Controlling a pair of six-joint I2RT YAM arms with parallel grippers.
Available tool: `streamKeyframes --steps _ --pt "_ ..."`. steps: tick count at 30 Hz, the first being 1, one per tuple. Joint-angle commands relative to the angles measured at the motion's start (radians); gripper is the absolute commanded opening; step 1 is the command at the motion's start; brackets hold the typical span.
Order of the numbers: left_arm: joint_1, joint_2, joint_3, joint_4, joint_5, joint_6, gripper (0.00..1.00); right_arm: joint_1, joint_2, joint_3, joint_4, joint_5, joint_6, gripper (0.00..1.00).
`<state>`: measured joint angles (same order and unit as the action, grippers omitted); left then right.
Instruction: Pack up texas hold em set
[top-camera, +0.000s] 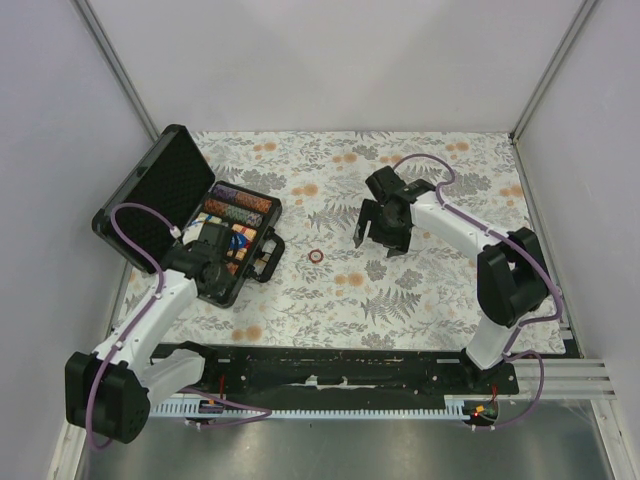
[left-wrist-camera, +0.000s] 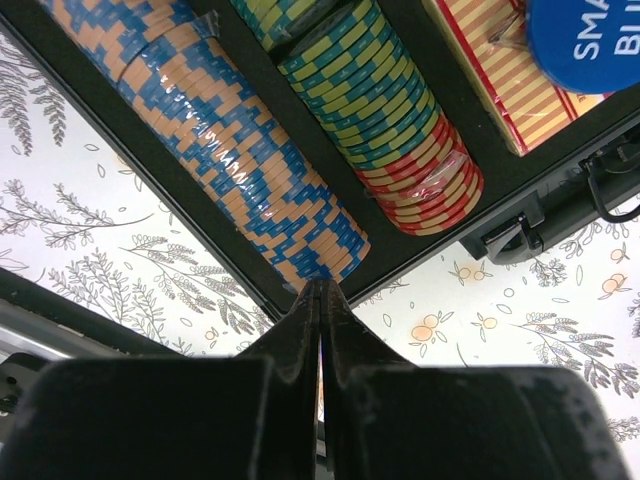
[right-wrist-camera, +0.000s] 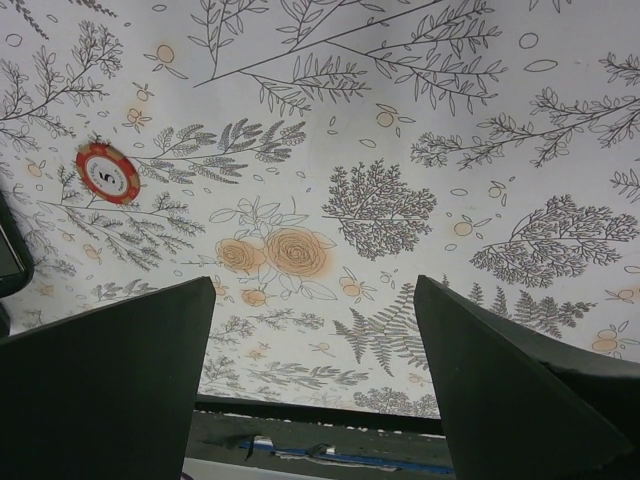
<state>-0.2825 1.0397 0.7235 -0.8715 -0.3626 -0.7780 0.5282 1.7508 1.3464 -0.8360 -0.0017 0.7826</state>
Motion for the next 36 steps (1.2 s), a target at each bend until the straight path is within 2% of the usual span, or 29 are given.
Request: streamKeyframes --steps 1,5,9,10,11,13,15,17,18,27,34,36 --pt "0.003 -0.01 0.1 -0.021 -0.068 -0.001 0.02 0.03 0.015 0.074 0.005 0.042 -0.046 0.89" --pt "0.003 -0.02 0.2 -0.06 -0.099 0.031 0.02 0.076 0.048 0.114 0.006 0.065 -0.085 0.9" --pt "0.003 -0.053 0.263 -0.077 -0.122 0.065 0.12 0.142 0.113 0.178 0.005 0.077 -0.138 0.91" --pt "0.003 -0.062 0.277 -0.077 -0.125 0.071 0.18 0.165 0.137 0.194 0.003 0.086 -0.15 0.91" --pt "0.003 -0.075 0.283 -0.077 -0.13 0.075 0.32 0.183 0.157 0.213 0.002 0.097 -0.163 0.92" --pt "0.003 -0.102 0.289 -0.058 -0.133 0.091 0.41 0.22 0.202 0.249 -0.012 0.121 -0.184 0.93" --pt "0.002 -0.131 0.286 -0.028 -0.113 0.126 0.56 0.253 0.243 0.287 -0.015 0.149 -0.2 0.93" --pt "0.003 -0.154 0.28 -0.003 -0.096 0.149 0.79 0.274 0.286 0.321 -0.018 0.164 -0.212 0.93" --pt "0.003 -0.164 0.278 0.006 -0.09 0.161 0.86 0.283 0.303 0.339 -0.02 0.172 -0.218 0.93" --pt "0.005 -0.23 0.248 0.031 -0.029 0.187 1.0 0.329 0.441 0.459 -0.015 0.218 -0.272 0.86" --pt "0.005 -0.263 0.225 0.054 0.025 0.232 1.0 0.328 0.509 0.507 -0.014 0.227 -0.289 0.76" --pt "0.005 -0.264 0.225 0.054 0.028 0.247 1.0 0.331 0.524 0.51 -0.008 0.218 -0.29 0.7"
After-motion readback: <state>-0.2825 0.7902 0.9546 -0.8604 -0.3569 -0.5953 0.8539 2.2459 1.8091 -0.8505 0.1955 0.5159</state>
